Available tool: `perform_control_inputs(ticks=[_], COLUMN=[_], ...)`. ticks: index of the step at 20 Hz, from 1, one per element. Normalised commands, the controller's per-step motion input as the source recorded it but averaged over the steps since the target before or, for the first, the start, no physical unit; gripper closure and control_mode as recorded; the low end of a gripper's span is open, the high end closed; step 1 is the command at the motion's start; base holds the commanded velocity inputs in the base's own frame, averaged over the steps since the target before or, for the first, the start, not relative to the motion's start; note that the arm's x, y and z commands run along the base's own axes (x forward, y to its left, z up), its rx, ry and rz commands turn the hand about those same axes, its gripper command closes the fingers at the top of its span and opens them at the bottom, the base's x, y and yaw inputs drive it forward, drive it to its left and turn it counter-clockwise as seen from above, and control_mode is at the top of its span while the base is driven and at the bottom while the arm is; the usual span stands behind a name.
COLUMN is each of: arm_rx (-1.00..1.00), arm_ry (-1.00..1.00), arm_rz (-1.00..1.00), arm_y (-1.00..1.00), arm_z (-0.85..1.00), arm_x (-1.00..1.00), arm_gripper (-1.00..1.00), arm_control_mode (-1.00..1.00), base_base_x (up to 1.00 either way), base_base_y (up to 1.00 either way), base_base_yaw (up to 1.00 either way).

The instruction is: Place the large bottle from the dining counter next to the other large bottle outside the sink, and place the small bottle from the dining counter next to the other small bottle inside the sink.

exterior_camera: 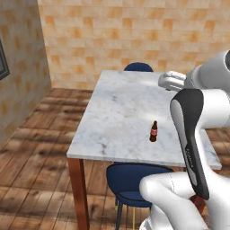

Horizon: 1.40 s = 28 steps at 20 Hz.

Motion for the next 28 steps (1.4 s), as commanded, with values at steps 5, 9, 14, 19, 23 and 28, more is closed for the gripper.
perform_control_inputs(ticks=[5,9,14,19,23,28], arm_rx=[0.00,0.00,0.00,0.00,-0.01,-0.01], arm_ry=[0.09,0.12,0.11,0.09,0.03,0.04], arm_rz=[0.00,0.00,0.02,0.01,0.00,0.00], arm_y=[-0.09,-0.19,-0.10,-0.02,0.00,-0.02], arm_z=[0.05,-0.02,-0.07,-0.06,-0.12,-0.13], arm_x=[0.13,0.07,0.03,0.03,0.00,0.00], arm_gripper=[-1.00,-1.00,-1.00,-1.00,-1.00,-1.00], arm_control_mode=[-1.00,-1.00,-1.00,-1.00,-1.00,-1.00], base_base_x=[0.00,0.00,0.00,0.00,0.00,0.00], base_base_y=[0.00,0.00,0.00,0.00,0.00,0.00], base_base_yaw=[0.00,0.00,0.00,0.00,0.00,0.00])
